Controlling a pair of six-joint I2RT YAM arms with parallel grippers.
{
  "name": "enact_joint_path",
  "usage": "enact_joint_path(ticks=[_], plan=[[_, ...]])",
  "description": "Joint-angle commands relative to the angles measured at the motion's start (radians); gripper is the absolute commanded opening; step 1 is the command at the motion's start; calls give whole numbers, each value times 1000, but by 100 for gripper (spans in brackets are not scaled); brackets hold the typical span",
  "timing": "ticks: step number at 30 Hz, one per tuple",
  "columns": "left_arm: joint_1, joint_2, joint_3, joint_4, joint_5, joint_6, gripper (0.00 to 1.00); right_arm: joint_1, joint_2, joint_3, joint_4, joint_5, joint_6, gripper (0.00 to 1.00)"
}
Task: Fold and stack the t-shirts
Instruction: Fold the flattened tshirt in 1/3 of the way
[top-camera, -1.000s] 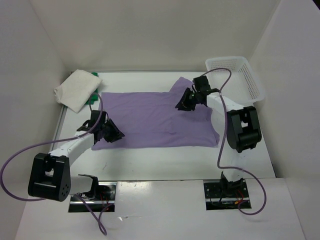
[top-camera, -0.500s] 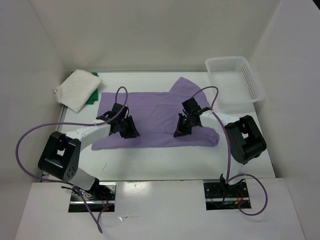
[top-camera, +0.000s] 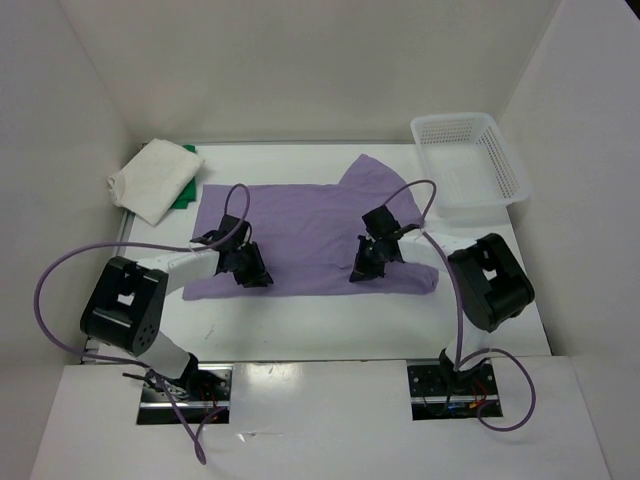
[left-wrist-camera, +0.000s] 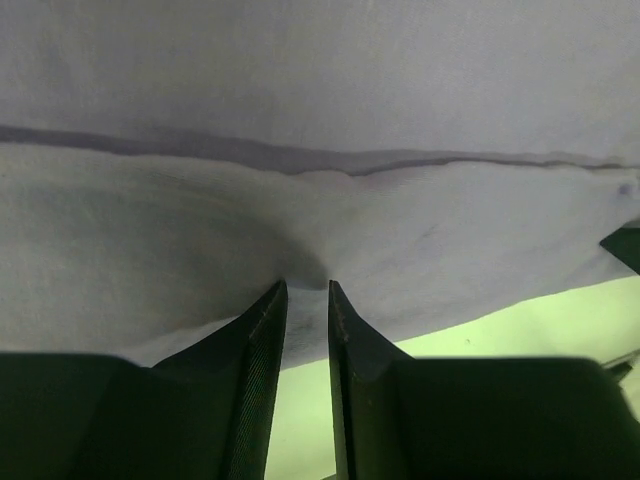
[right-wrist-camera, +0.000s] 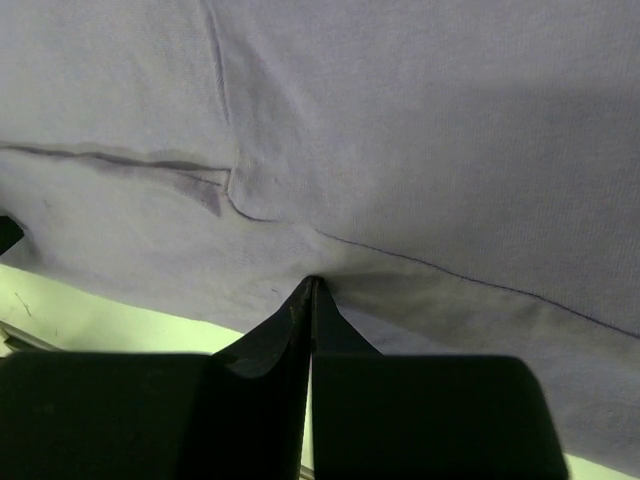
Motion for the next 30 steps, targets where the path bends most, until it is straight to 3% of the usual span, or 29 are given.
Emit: enact_joint_path(ticks=[1, 8, 11, 13, 15, 18, 19, 20, 22, 27, 30], plan=[[-5, -4, -112, -152, -10, -15, 32, 53, -10, -67, -9, 41, 21, 3], [-27, -136, -96, -299, -21, -97, 35, 85, -124, -162, -73, 27, 66, 4], [5, -169, -96, -313, 40, -86, 39, 85, -182, -136, -118, 27, 56, 10], [54, -207, -75, -313, 53, -59, 40, 85, -182, -60, -151, 15, 31, 17], [109, -227, -29, -293, 68, -10, 42, 76, -173, 52, -185, 4, 6, 29], [180, -216, 126, -267, 50, 65, 42, 27, -133, 191, -185, 4, -37, 33], [200, -206, 160, -235, 50, 76, 42, 12, -118, 221, -185, -5, -48, 27], [223, -175, 217, -215, 50, 87, 40, -4, -98, 282, -172, -14, -71, 14], [284, -129, 275, -175, 22, 97, 35, -27, -37, 344, -162, -25, -97, 6], [370, -11, 350, 12, -106, 64, 33, -59, 74, 529, -153, -1, -175, 3], [390, 78, 422, 23, -220, 64, 38, -90, 129, 605, -144, -10, -188, 3]])
